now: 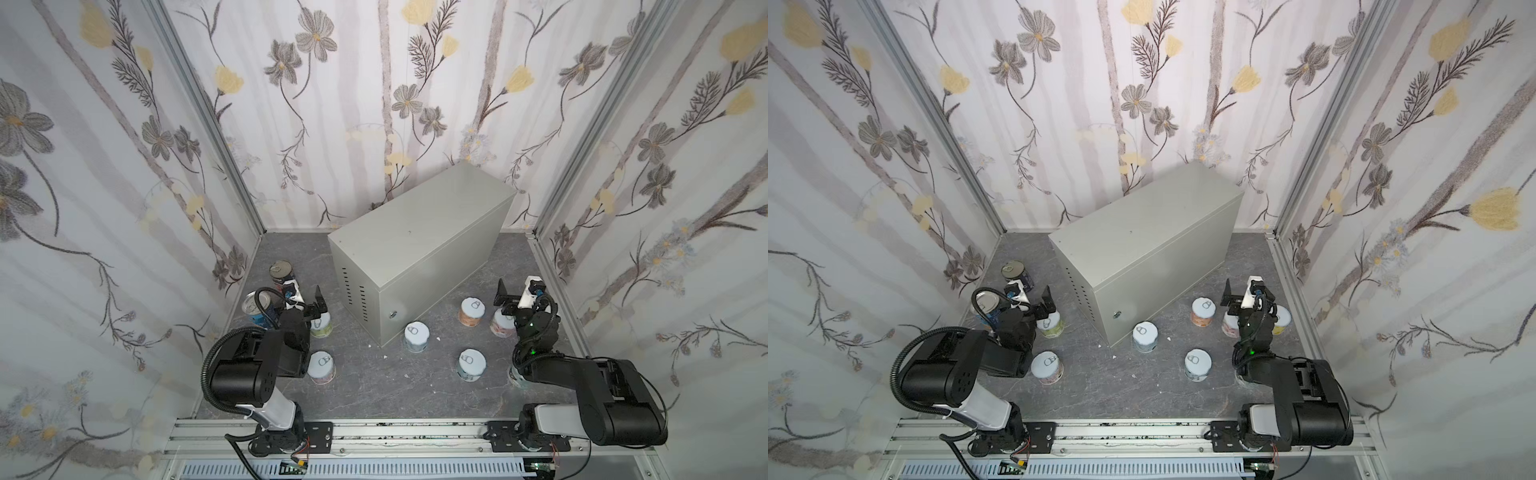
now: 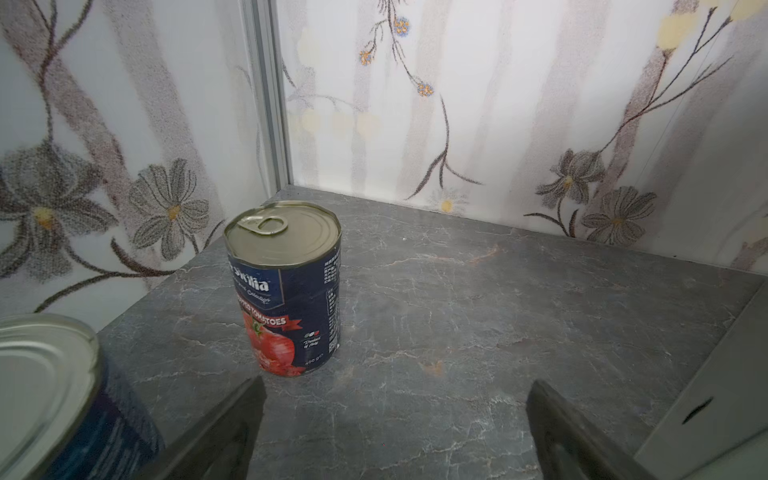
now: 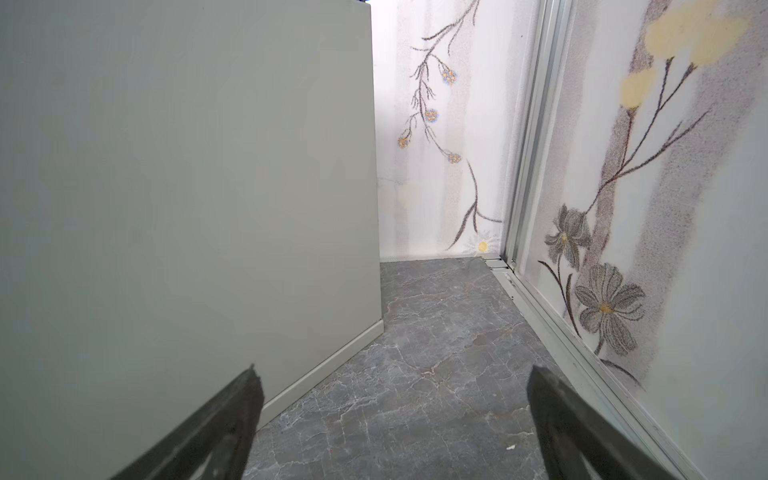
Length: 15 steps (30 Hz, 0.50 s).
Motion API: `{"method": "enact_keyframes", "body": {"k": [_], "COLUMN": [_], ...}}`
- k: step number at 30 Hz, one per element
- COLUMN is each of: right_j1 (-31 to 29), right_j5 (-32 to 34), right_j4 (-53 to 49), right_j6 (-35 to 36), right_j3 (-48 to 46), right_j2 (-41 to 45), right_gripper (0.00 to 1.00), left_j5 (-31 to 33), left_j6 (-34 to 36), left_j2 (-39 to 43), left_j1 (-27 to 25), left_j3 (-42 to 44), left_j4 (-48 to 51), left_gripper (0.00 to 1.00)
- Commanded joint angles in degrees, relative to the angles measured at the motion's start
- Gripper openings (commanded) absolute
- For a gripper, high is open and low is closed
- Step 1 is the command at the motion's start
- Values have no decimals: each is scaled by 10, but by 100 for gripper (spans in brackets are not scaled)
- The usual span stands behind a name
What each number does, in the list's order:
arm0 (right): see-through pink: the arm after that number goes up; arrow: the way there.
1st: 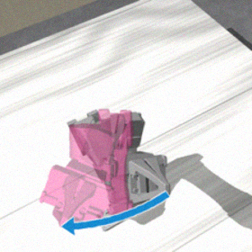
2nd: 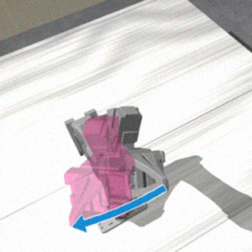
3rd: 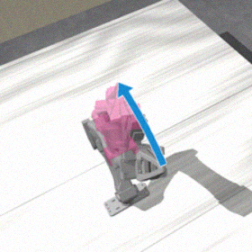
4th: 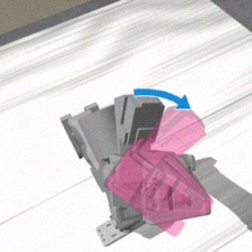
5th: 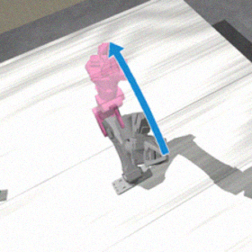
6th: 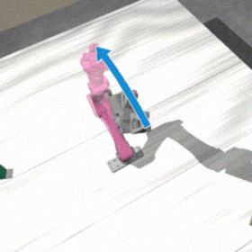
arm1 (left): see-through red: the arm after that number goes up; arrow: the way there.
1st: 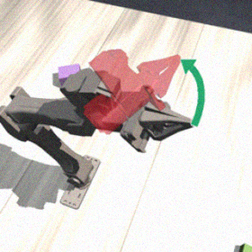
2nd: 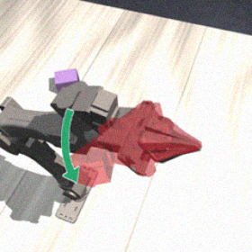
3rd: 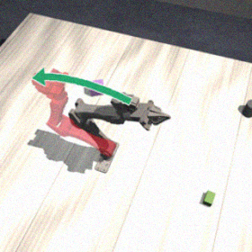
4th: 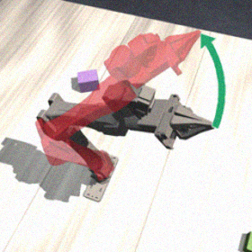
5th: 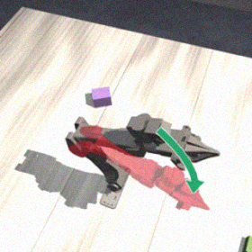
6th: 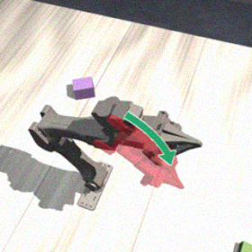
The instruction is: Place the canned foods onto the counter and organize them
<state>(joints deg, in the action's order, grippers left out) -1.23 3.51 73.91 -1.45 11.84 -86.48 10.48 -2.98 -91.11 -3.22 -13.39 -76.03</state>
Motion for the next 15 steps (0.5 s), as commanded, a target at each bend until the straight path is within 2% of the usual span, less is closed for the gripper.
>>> {"method": "enact_keyframes", "body": {"k": [1, 15], "right_j1": [0, 0], "right_j5": [-2, -2], "right_j4": [3, 4], "right_j6": [2, 2], "right_j3": [1, 2], "right_j2": [0, 0], "right_gripper": [100, 100], "left_j5": [4, 3], "left_j6": [0, -1], "left_j2": [2, 2], "left_j1": [1, 1], "left_j3": [-1, -1], "left_j4": [-14, -14], "left_gripper": [100, 100]}}
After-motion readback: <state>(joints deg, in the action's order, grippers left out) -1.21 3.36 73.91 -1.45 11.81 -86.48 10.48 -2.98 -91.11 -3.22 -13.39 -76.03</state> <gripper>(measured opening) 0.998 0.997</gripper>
